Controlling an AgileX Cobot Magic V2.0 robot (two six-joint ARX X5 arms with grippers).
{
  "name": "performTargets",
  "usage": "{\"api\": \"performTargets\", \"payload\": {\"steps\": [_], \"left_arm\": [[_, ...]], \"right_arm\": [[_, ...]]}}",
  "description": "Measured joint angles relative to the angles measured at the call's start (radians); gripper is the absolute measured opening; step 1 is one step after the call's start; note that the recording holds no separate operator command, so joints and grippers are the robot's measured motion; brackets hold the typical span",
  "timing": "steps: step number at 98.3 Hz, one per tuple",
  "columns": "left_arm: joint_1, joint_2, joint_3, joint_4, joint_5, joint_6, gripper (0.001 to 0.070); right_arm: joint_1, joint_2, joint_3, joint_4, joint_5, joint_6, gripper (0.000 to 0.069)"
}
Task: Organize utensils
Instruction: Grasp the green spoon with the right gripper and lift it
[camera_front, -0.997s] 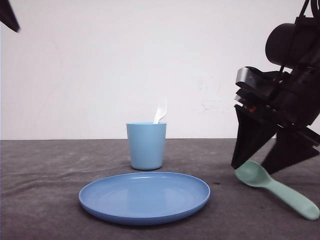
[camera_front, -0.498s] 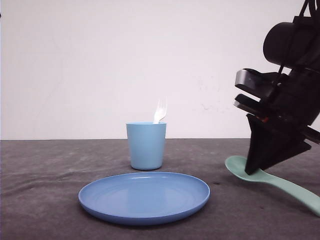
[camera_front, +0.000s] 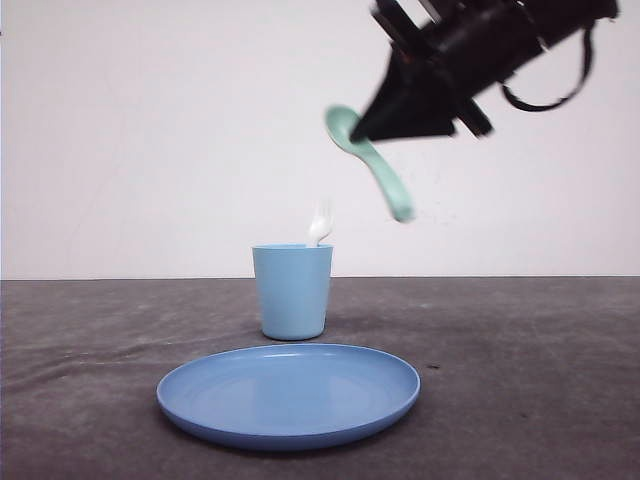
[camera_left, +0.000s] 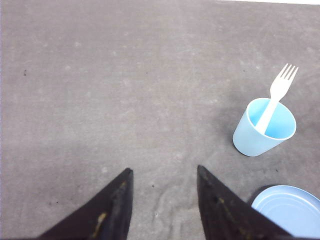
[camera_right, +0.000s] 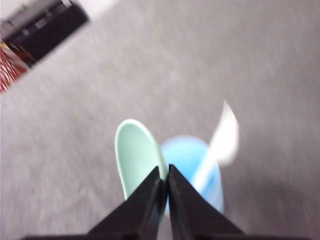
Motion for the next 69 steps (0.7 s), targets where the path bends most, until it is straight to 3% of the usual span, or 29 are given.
{"api": "performTargets", "payload": {"steps": [12,33,47,69], "left_arm": [[0.000,0.000,0.000,0.000,0.000,0.000,0.0233],[0.000,0.000,0.000,0.000,0.000,0.000,0.0233],[0.000,0.000,0.000,0.000,0.000,0.000,0.0233],[0.000,0.000,0.000,-0.006,0.000,0.000,0.0233]], "right_arm": [[0.049,0.007,0.000,0.202,0.059,-0.039,0.0017],[0.121,0.084,0.000,0.465,0.091,-0.212,0.0017],[0.145,0.162,0.000,0.592,0.122,-0.292,0.0017],[0.150,0.294,0.000,0.677,0.214,-0.321,0.0017]]}}
